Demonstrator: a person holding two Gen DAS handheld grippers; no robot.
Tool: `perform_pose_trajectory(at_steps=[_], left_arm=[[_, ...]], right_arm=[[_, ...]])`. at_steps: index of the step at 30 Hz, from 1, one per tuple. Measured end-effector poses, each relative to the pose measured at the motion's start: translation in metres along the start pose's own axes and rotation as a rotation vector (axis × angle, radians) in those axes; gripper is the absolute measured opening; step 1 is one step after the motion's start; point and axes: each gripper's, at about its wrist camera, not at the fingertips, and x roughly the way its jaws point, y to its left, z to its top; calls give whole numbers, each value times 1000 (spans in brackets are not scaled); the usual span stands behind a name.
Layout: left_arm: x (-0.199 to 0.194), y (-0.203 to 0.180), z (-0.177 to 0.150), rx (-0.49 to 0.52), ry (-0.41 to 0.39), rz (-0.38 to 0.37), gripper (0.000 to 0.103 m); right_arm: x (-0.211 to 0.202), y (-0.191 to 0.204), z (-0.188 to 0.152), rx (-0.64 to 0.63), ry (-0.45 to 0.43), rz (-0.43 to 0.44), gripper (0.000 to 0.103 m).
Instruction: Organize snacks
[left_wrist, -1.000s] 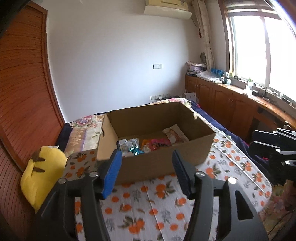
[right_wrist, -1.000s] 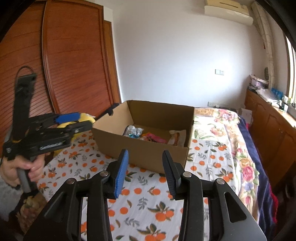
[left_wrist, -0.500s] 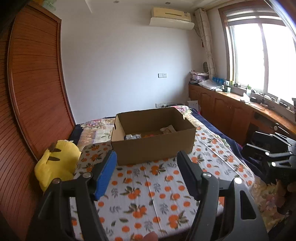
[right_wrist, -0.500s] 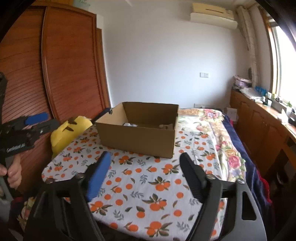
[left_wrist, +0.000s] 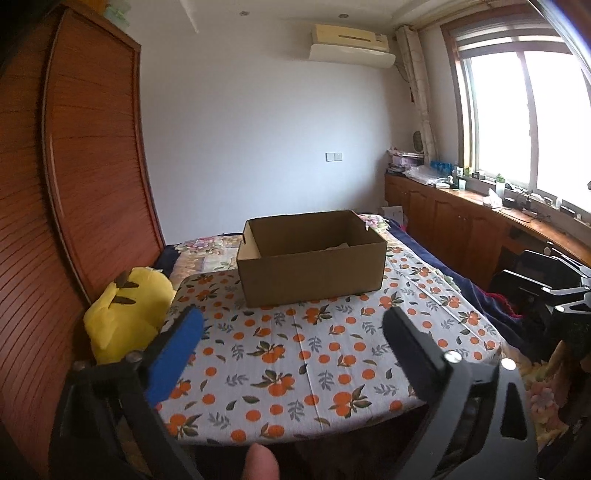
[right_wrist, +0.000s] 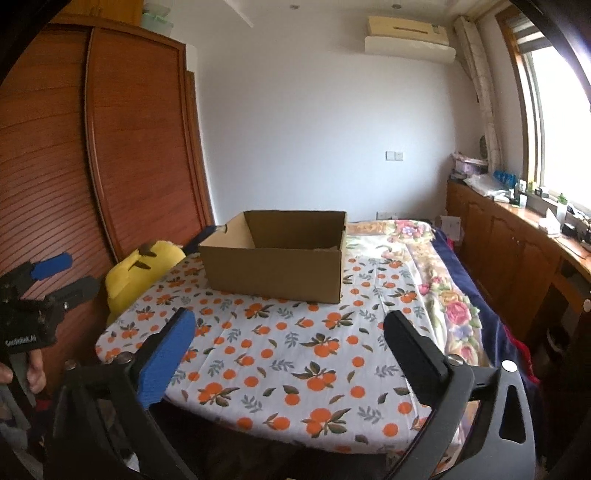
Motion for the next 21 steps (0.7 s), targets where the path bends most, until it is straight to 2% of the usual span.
perform_pose_trajectory(at_steps=[6, 9, 15, 21], left_arm=[[-15, 2, -14, -32, -20, 42, 103], [-23, -1, -21, -39, -27, 40, 103], [-28, -7, -34, -15, -16, 76, 103], [-28, -7, -47, -54, 7, 59, 103]], right_arm=[[-6, 6, -13, 23, 3, -43, 103], [-13, 9, -20, 38, -9, -60, 103], [-18, 17, -33, 27, -13, -102, 103], [-22, 19, -43, 53, -23, -110, 103]])
